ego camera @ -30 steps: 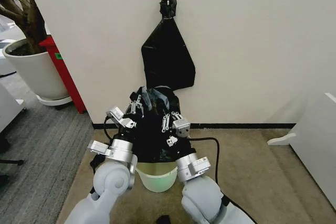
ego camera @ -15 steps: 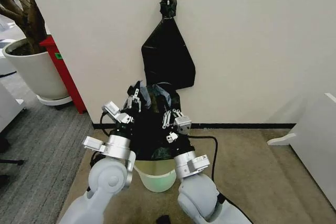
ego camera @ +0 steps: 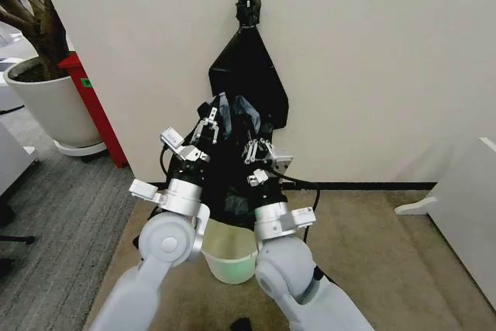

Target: Place the garbage bag over the trash bin.

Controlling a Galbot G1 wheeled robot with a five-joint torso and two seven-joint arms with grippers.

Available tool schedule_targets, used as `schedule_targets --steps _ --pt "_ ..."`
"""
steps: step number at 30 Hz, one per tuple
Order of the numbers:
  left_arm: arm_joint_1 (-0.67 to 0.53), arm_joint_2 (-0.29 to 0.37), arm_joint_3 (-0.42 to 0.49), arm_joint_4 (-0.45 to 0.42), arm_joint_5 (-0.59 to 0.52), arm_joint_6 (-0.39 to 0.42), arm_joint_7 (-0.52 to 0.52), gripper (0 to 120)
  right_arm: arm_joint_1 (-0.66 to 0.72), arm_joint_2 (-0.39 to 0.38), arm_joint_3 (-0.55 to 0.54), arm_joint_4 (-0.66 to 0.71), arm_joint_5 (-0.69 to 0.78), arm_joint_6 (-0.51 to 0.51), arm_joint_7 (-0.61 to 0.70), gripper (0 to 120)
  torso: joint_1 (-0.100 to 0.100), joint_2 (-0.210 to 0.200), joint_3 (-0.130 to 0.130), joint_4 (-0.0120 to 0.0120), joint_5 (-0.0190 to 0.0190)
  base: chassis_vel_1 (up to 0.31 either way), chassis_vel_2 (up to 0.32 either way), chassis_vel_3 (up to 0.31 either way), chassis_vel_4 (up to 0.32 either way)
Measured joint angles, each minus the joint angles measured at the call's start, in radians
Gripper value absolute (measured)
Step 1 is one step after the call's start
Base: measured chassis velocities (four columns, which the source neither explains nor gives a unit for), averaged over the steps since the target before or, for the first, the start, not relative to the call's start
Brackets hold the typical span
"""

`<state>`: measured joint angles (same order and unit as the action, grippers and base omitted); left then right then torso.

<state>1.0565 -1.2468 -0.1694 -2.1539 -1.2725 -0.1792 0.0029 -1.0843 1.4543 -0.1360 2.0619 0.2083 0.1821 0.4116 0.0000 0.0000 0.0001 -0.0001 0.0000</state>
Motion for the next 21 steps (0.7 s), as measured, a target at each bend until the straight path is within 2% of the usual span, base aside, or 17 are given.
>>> schedule_targets --steps 6,10,14,21 --pt "-0.01 0.0 0.023 -0.005 0.007 0.003 -0.005 0 -0.025 -0.003 0.013 -0.004 -0.026 0.015 -0.004 0 0.0 0.0 0.0 0.0001 0.0002 0.0 0.0 0.0 0.0" --pt "-0.005 -0.018 0.087 0.005 0.036 0.005 -0.014 0 -0.063 -0.045 0.053 0.039 -0.033 0.019 -0.013 0 0.0 0.0 0.0 0.0 0.0002 0.0 0.0 0.0 0.0" --pt "0.003 -0.026 0.108 0.008 0.049 0.005 -0.019 0 -0.078 -0.06 0.065 0.051 -0.033 0.021 -0.015 0 0.0 0.0 0.0 -0.0001 0.0003 0.0 0.0 0.0 0.0" --pt "0.051 -0.088 0.217 0.044 0.139 0.003 -0.024 0 -0.138 -0.096 0.111 0.091 -0.034 0.034 -0.023 0 0.0 0.0 0.0 -0.0002 0.0001 0.0 0.0 0.0 0.0"
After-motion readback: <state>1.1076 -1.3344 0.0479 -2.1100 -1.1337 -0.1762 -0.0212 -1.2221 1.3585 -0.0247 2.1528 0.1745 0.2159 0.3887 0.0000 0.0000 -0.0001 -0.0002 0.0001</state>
